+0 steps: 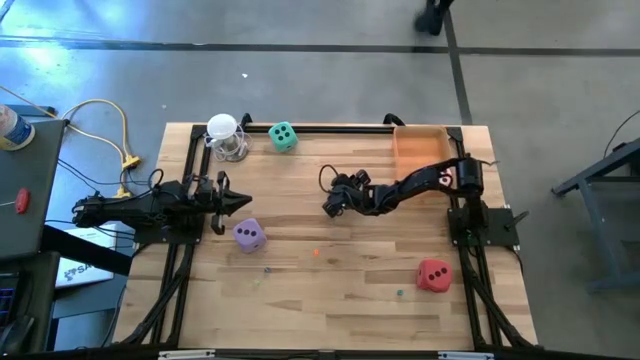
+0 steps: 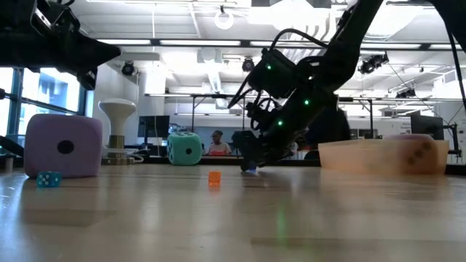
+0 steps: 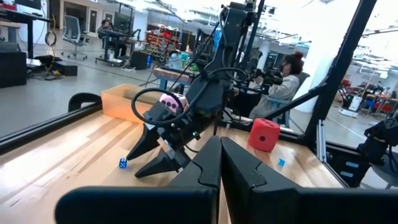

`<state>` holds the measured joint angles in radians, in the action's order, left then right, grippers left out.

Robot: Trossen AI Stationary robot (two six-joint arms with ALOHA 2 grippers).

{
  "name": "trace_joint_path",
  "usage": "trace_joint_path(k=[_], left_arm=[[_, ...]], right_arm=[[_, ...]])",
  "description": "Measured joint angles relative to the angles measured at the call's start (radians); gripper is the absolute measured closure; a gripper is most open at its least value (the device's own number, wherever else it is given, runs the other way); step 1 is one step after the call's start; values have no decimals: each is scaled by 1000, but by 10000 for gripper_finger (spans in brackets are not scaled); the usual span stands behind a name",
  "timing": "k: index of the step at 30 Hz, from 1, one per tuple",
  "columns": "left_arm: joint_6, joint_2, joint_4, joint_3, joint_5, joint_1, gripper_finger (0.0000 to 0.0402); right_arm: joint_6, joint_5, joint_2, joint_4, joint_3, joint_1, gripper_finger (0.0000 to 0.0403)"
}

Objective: Pick & Place Dice
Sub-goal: Put the dark blue small die into the orange bin

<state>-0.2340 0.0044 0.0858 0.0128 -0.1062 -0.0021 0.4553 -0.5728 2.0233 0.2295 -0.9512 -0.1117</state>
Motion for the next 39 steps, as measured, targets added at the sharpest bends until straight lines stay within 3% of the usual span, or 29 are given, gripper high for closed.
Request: trace_joint_path(k=[5, 19, 39], left_arm=[[-1, 0, -7, 0, 0, 0, 401], [-2, 0, -20, 0, 0, 0, 401], [-2, 0, -19, 0, 0, 0, 401]], right_arm=[[-2, -55, 3, -4, 0, -6, 167], [105, -19, 4, -6, 1, -69, 176], [91, -5, 4, -7, 2, -81, 365]])
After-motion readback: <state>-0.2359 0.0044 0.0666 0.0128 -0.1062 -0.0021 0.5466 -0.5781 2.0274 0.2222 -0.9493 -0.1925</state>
